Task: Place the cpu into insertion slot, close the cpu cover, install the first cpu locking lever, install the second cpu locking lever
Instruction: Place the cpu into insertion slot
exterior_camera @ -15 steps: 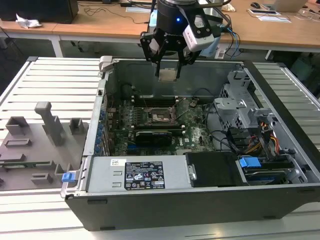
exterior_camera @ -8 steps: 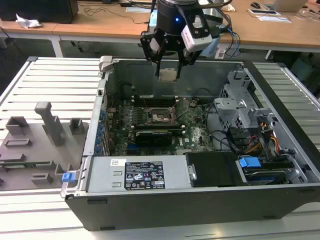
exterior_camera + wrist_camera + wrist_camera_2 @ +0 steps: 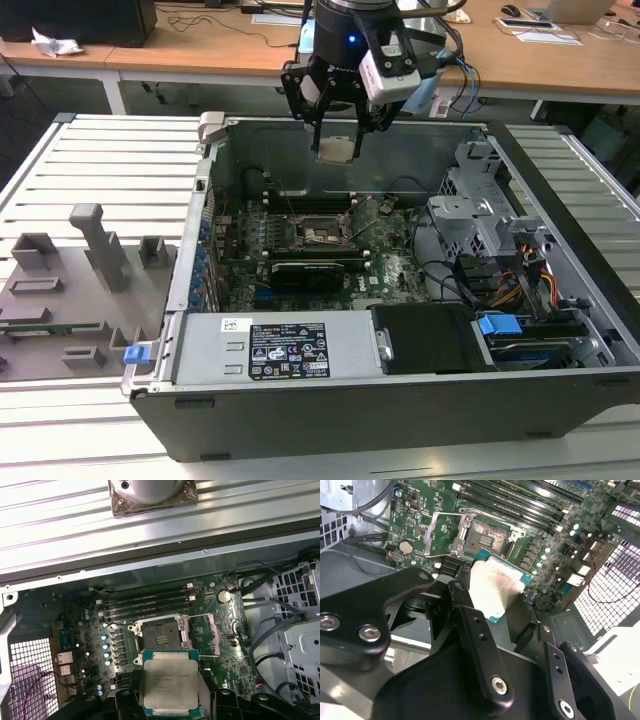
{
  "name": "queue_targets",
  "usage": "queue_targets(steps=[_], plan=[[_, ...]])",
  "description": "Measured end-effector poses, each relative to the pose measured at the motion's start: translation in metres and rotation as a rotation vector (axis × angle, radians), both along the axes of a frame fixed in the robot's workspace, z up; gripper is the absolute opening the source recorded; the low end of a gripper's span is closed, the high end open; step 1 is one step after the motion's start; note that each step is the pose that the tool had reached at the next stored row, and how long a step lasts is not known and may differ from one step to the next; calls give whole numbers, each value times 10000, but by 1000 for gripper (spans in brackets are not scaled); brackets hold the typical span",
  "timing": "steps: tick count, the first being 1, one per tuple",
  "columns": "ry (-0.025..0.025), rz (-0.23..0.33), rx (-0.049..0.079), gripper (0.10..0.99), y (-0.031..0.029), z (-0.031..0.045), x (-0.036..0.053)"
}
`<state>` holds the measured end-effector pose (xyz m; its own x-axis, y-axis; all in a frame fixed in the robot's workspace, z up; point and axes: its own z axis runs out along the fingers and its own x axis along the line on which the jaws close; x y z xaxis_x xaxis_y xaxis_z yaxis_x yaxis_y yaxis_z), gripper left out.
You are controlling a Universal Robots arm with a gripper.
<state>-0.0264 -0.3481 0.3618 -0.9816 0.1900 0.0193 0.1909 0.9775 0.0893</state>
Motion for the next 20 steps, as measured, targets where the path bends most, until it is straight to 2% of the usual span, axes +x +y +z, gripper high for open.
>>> queue_targets(steps=[10,13,20], plan=[[0,-747,-1,525,0,-4,0],[0,-1370,-1,525,0,-7,0],[0,-2393,0,525,0,-13,0]])
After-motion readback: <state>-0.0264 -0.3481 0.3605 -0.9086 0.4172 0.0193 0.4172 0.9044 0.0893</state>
